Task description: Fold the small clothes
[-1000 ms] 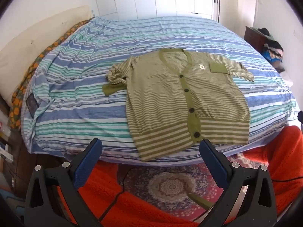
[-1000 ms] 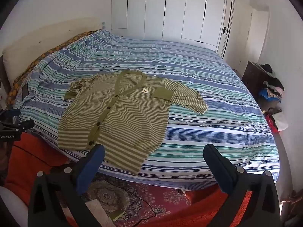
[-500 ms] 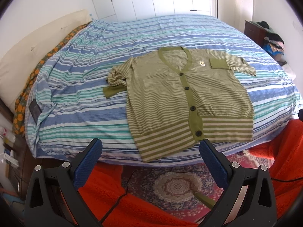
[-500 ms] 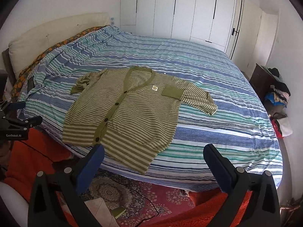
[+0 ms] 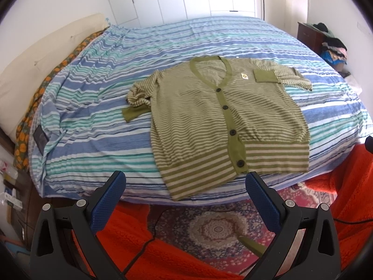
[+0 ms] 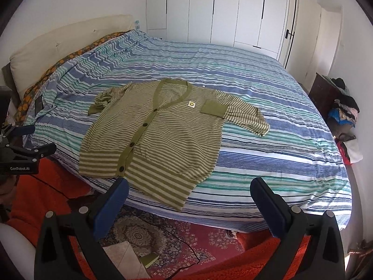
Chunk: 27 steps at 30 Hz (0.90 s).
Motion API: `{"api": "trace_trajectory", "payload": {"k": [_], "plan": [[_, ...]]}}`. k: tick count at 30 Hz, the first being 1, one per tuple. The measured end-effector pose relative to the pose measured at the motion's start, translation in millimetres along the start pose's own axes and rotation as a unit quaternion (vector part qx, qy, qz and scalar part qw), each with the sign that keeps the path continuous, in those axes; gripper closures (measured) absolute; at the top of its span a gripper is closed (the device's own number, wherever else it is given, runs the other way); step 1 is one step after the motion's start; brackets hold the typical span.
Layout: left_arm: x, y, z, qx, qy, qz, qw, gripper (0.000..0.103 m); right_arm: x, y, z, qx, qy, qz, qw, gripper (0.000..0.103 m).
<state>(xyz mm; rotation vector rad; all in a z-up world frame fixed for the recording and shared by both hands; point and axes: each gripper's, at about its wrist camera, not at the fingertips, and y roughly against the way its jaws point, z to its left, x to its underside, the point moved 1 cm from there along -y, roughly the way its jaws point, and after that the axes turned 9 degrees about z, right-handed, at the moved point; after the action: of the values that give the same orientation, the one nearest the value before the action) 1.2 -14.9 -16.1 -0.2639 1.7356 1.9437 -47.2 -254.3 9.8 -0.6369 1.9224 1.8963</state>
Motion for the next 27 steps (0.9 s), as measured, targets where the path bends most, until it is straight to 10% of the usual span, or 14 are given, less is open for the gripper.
{"api": "trace_trajectory", "payload": {"k": [27], "plan": [[3.0, -0.7, -6.6, 0.003, -0.006, 0.003, 1.0, 0.001, 5.2, -1.8, 9.7, -0.008, 0.014, 0.003, 1.0, 0.0]]}}
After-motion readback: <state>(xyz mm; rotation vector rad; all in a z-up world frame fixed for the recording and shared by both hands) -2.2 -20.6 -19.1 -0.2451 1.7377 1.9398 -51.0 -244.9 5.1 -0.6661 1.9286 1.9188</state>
